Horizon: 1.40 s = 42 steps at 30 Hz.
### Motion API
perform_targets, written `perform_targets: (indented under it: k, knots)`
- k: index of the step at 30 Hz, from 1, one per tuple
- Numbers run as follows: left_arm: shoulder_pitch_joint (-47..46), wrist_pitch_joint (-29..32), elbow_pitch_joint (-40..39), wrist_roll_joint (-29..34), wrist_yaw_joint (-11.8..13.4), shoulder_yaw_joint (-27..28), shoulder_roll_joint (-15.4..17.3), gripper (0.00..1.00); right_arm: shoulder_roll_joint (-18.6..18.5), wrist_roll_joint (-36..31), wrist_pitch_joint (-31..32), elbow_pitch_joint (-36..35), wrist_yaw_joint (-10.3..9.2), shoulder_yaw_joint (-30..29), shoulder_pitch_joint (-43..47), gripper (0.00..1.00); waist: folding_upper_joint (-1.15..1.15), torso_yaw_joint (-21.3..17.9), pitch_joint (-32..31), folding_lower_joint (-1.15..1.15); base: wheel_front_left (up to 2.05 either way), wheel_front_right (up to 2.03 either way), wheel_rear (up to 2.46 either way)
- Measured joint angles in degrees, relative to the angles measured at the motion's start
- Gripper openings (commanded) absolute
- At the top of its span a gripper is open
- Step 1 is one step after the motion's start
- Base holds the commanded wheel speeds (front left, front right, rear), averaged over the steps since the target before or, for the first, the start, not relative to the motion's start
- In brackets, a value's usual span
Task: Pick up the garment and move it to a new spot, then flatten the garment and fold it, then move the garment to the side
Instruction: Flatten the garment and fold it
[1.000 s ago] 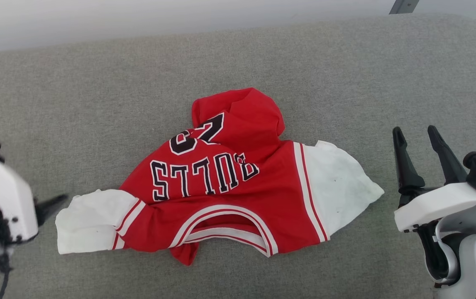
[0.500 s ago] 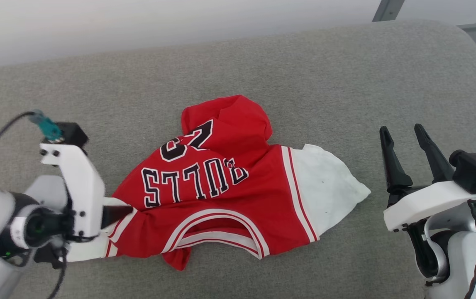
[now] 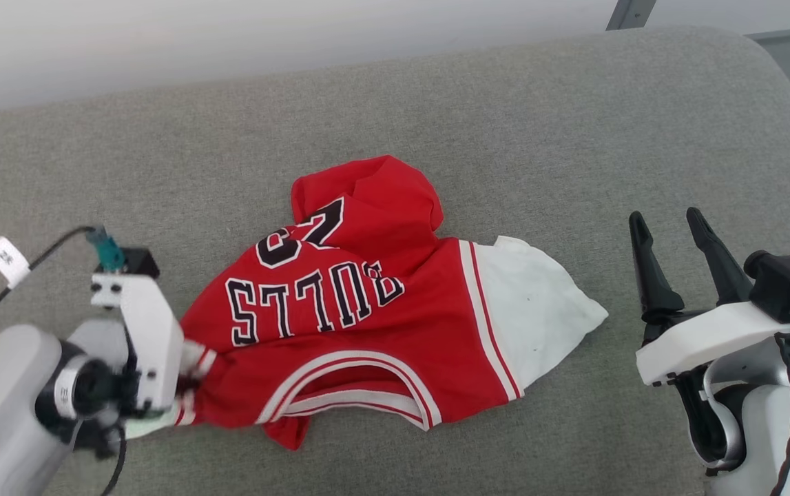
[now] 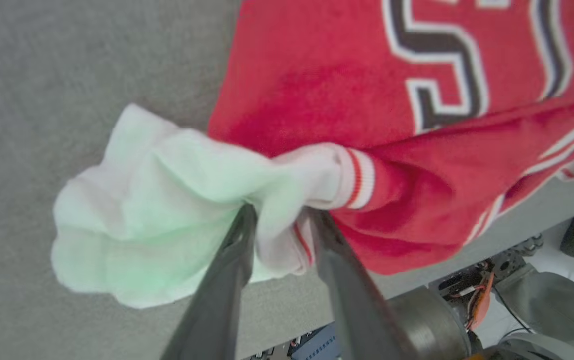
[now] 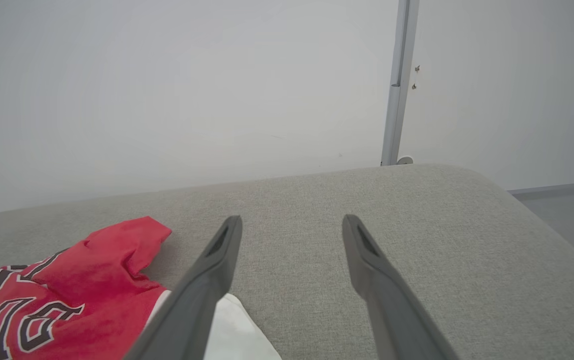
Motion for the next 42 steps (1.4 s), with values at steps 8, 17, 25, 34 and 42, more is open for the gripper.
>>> perform_targets:
  k: [8, 17, 25, 34, 42]
  knots:
    - [-5.77, -5.44, 3.65, -0.1, -3.75, 2.07, -2.94, 0.0, -0.01, -0.25, -0.32, -0.02, 0.0, -0.35, -0.2, 1.0, 0.0, 0.09, 0.83, 0.0, 0.0, 0.0, 0.0]
    - [-10.85, -10.72, 7.23, 2.02, -7.19, 3.49, -3.56, 0.0, -0.01, -0.25, -0.49, -0.07, 0.0, -0.64, -0.29, 1.0, 0.0, -0.06, 1.52, 0.0, 0.0, 0.0, 0.0]
    - [-11.51, -10.72, 4.77, 0.23, -7.45, 5.65, -2.12, 0.0, -0.01, -0.49, -0.52, -0.45, 0.0, -1.48, -0.25, 1.0, 0.0, 0.27, 2.0, 0.0, 0.0, 0.0, 0.0]
    - [-0.09, -8.26, -12.69, -2.52, 0.13, 7.75, 4.97, 0.0, -0.03, -1.01, -0.37, -0.82, 0.0, -3.44, -0.07, 1.0, 0.0, 2.72, 1.99, 0.0, 0.0, 0.0, 0.0]
    - [13.52, -9.78, -21.31, -5.15, 6.67, 9.11, 9.1, 0.0, 0.0, -1.08, 0.27, -1.05, 0.0, -3.08, -0.15, 1.0, 0.0, 4.67, 2.39, 0.0, 0.0, 0.0, 0.0]
